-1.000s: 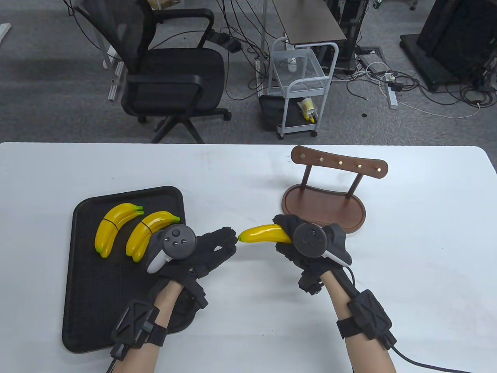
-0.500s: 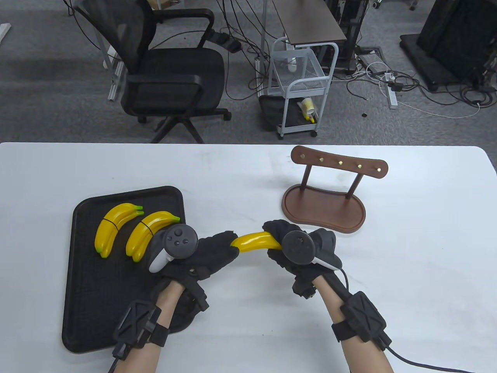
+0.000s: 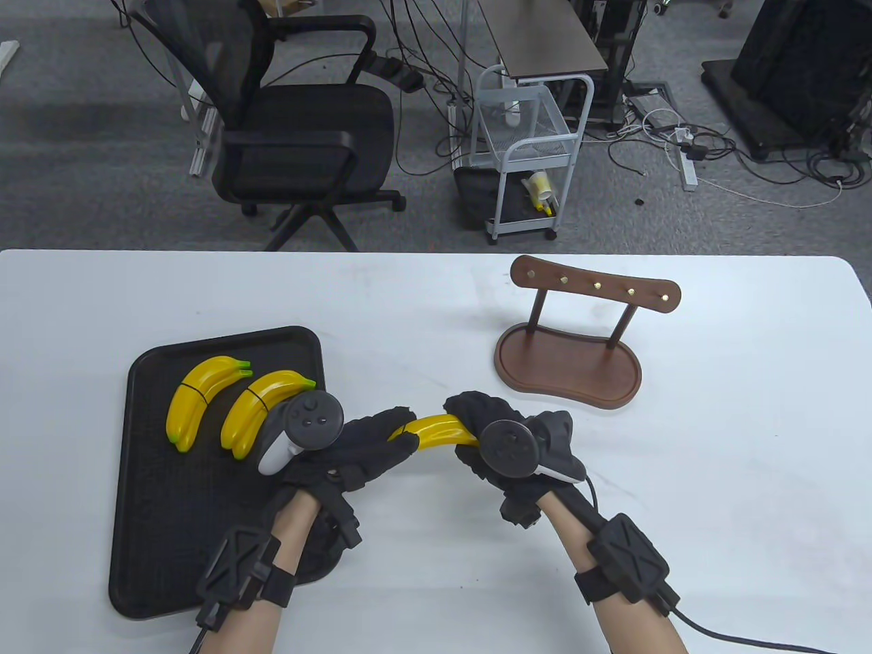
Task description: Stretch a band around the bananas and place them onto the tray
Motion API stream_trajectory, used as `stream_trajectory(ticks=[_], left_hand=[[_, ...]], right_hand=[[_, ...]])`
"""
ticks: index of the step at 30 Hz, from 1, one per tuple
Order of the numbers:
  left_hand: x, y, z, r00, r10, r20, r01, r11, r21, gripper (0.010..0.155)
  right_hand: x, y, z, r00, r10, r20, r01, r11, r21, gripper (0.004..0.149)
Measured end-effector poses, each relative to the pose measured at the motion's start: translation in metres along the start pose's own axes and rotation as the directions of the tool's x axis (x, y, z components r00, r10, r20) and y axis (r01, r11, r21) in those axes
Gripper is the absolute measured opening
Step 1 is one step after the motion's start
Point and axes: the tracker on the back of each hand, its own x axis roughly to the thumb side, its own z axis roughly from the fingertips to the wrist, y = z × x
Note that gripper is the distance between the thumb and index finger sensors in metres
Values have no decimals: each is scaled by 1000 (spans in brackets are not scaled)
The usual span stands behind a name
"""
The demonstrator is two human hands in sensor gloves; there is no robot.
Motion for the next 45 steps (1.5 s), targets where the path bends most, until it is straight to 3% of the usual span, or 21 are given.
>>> stream_trajectory(ticks=[11,22,30,35,45], left_hand=[[-3,-2,-1,999,31,-10,-32,998,-45,83],[-3,0,-1,1000,0,-29,1,1000,14,80],[1,13,6,999,-48,-25,50,996,73,80],[11,15,8,992,-124,-12,124,988,92,79],[24,11,8,980,-194,34,189,975,114,79]], right_hand=[[15,8,0,998,9,56,-9,1000,9,70],[8,7,1,998,-27,52,25,999,33,74],[-11,-6,3,973,-230,7,230,973,-16,77],[-28,-11,4,918,-396,-30,394,918,-45,80],[-46,1,4,822,-566,-57,569,822,39,91]])
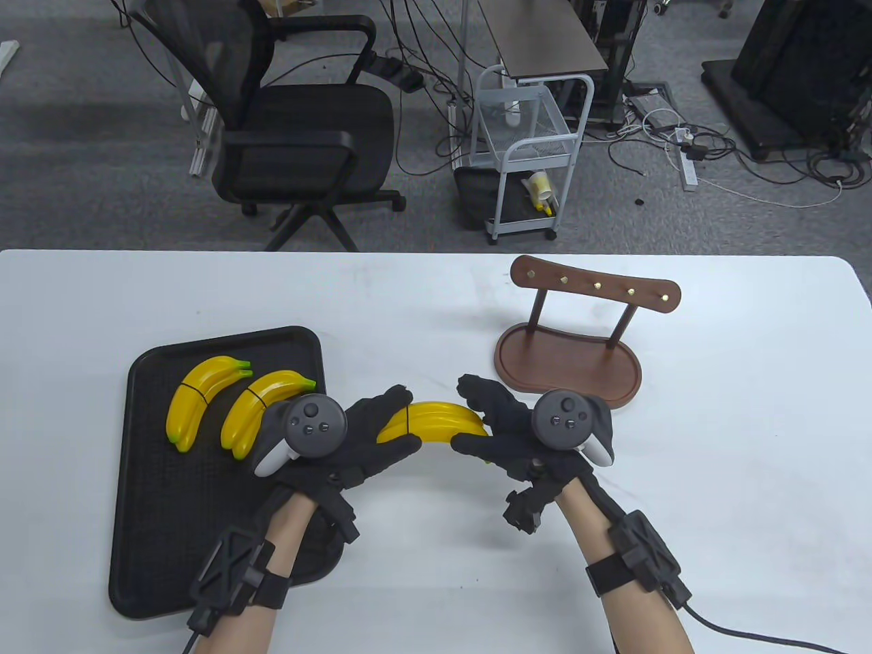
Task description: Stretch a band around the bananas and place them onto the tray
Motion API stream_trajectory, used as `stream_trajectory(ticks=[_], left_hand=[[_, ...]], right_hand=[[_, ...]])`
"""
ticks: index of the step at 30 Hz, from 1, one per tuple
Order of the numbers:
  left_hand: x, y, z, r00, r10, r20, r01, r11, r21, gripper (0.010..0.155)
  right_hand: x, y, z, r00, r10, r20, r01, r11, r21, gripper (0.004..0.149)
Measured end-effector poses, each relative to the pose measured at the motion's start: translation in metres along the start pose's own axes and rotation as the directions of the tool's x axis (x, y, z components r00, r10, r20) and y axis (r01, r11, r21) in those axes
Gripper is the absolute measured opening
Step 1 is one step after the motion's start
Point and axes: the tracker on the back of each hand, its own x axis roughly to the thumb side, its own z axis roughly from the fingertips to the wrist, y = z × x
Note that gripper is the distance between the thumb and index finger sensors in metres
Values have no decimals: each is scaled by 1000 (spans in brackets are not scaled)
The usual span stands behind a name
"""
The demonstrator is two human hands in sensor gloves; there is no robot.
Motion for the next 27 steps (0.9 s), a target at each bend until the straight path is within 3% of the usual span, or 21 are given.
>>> stream_trajectory(ticks=[12,27], left_hand=[[4,-4,-1,1000,-22,13,22,1000,-11,79],[3,-14,-5,989,-149,-18,147,987,-66,79]], right_hand=[[0,6,-1,999,-29,15,29,999,21,89],[7,15,-1,995,94,39,-95,995,19,84]])
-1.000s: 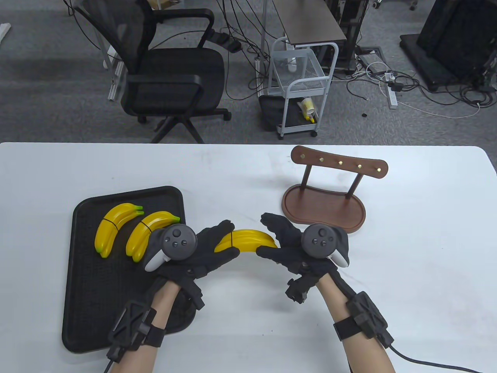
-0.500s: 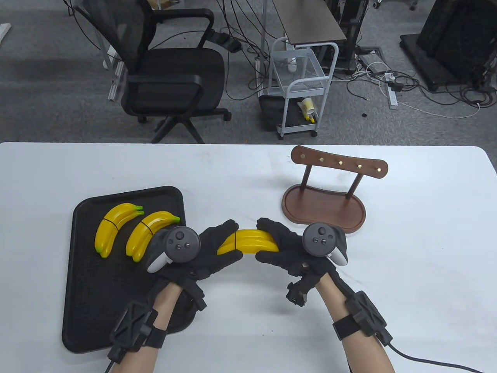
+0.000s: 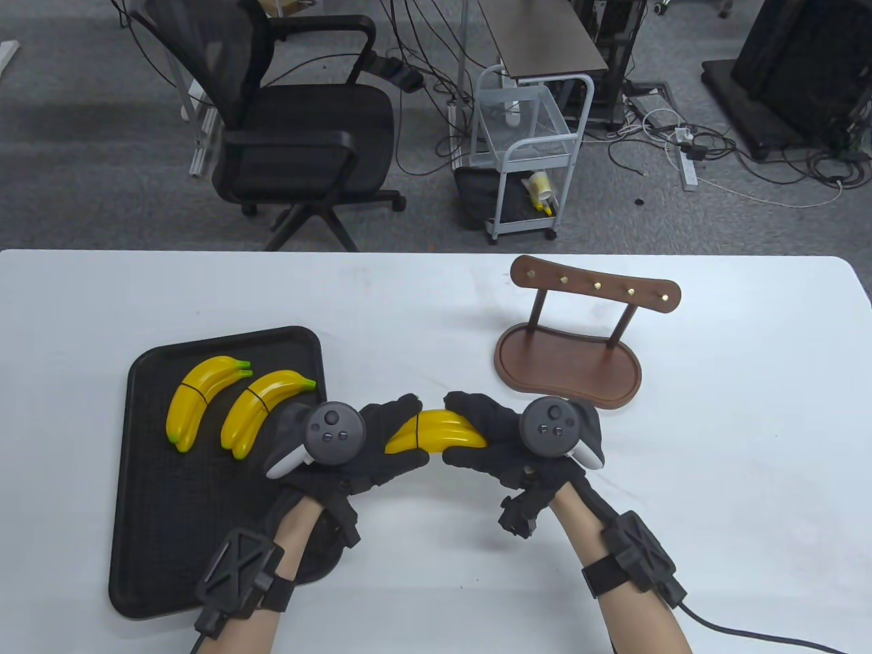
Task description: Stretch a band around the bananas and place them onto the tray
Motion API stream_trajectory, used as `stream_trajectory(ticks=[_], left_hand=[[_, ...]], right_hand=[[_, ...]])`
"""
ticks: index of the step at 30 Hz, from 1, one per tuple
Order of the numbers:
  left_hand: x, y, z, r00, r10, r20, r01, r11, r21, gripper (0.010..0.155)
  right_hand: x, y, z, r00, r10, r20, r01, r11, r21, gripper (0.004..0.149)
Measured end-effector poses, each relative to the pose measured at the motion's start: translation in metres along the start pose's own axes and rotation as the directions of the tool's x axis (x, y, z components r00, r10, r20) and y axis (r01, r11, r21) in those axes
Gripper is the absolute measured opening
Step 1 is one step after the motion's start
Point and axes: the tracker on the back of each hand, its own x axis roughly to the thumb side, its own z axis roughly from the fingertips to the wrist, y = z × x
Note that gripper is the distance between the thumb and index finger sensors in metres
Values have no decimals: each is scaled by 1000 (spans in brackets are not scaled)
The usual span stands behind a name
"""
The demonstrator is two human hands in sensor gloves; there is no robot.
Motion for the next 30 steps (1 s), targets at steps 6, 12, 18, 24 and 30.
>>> stream_trajectory(ticks=[6,12,18,24,30], left_hand=[[0,-2,-1,1000,-6,-3,6,1000,-2,79],[0,-5,-1,1000,22,1,-22,1000,-14,79],[0,-4,-1,999,45,-8,-45,999,-5,79],[5,0,0,1000,7,-28,-6,1000,21,79],[6,0,-1,999,-3,-36,4,999,36,79]], right_hand=[[4,7,-1,1000,29,4,-29,1000,10,84],[5,11,-2,999,42,7,-42,999,23,84],[8,9,-2,994,108,7,-108,993,37,86],[12,8,-2,988,151,12,-152,987,47,86],[17,8,-2,986,165,21,-166,986,26,90]])
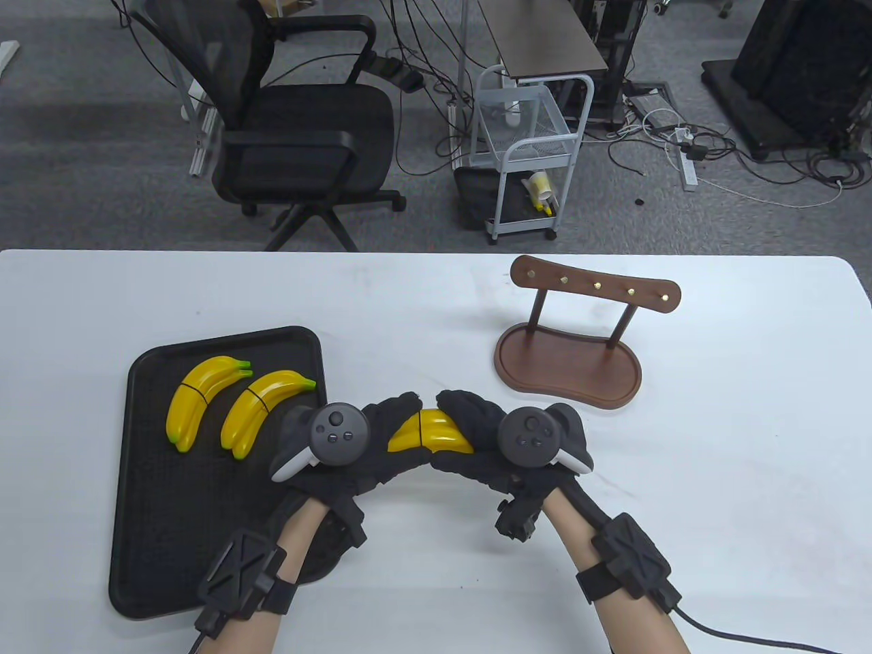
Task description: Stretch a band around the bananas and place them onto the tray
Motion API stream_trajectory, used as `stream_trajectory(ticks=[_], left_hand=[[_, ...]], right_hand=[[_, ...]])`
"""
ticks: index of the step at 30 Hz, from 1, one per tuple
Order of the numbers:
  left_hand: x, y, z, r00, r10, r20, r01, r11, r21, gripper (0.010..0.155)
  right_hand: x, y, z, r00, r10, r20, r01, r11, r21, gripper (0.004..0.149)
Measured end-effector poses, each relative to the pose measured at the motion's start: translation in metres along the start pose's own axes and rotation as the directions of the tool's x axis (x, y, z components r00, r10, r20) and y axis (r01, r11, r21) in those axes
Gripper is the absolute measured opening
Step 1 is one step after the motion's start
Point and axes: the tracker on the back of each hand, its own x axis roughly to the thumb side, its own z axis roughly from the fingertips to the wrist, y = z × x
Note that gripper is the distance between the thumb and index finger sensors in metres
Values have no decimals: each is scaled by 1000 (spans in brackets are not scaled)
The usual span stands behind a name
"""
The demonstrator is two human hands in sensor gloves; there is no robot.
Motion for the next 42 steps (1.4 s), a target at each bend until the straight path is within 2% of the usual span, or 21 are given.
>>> stream_trajectory(ticks=[4,6,15,21,27,30,32,42], left_hand=[[4,-3,0,997,-74,-9,75,997,13,79],[5,-3,0,997,-79,-10,79,997,14,79],[5,-5,-1,997,-77,-4,77,997,15,81],[3,-5,-1,999,-31,8,31,999,5,81],[1,-4,-1,1000,-23,14,23,1000,-1,83],[1,-3,-1,1000,-10,23,10,1000,-10,84],[1,-4,-1,1000,9,22,-8,1000,-13,84],[-5,1,0,1000,25,6,-25,1000,0,83]], right_hand=[[6,4,0,999,45,-5,-45,999,-17,92],[8,5,0,995,96,-6,-96,995,-33,94],[12,8,0,990,142,-4,-142,989,-46,98],[8,6,2,996,85,11,-84,992,-94,93],[2,4,2,999,30,32,-27,997,-75,88],[-3,1,3,1000,-12,19,13,996,-86,77],[-5,1,2,999,-48,22,49,996,-76,77],[-4,2,2,999,-24,24,26,996,-81,76]])
